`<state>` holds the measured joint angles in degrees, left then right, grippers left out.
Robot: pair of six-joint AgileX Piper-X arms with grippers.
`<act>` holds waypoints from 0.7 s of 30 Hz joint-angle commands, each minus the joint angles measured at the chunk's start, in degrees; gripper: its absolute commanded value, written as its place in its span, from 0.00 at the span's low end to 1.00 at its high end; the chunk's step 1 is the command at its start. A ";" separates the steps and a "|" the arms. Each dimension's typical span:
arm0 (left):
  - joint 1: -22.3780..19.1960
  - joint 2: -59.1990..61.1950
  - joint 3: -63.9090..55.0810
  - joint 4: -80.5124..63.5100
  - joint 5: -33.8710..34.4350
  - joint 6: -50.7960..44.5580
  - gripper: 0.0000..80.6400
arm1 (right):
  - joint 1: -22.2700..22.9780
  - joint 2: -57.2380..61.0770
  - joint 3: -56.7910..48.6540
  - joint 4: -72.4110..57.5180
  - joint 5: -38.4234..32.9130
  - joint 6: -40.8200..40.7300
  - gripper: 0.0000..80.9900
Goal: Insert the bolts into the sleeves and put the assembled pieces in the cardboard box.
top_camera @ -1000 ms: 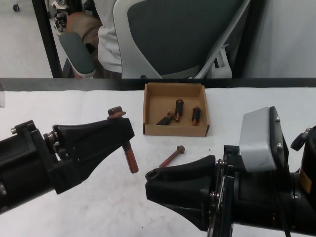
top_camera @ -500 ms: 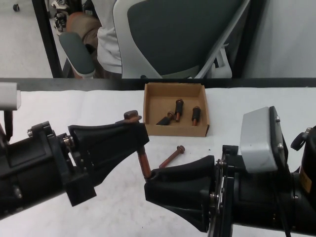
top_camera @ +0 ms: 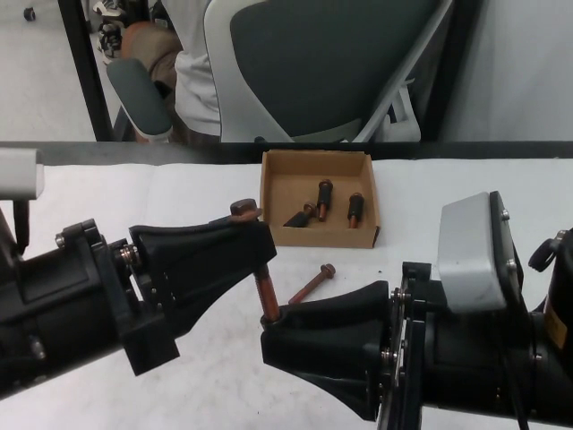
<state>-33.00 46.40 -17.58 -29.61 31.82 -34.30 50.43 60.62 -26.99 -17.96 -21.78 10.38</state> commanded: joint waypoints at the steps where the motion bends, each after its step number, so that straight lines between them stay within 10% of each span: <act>1: -0.26 -0.14 -0.19 -2.71 1.03 1.26 0.01 | -0.01 -0.24 -0.50 -3.15 -0.27 -0.10 0.00; 21: -0.26 -0.14 -0.19 -2.80 7.72 1.26 0.01 | -0.01 -0.24 -0.50 -11.50 6.50 -0.10 0.00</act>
<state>-33.10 46.40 -17.58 -31.32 34.47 -34.30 50.66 60.62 -26.99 -26.69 -17.87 10.50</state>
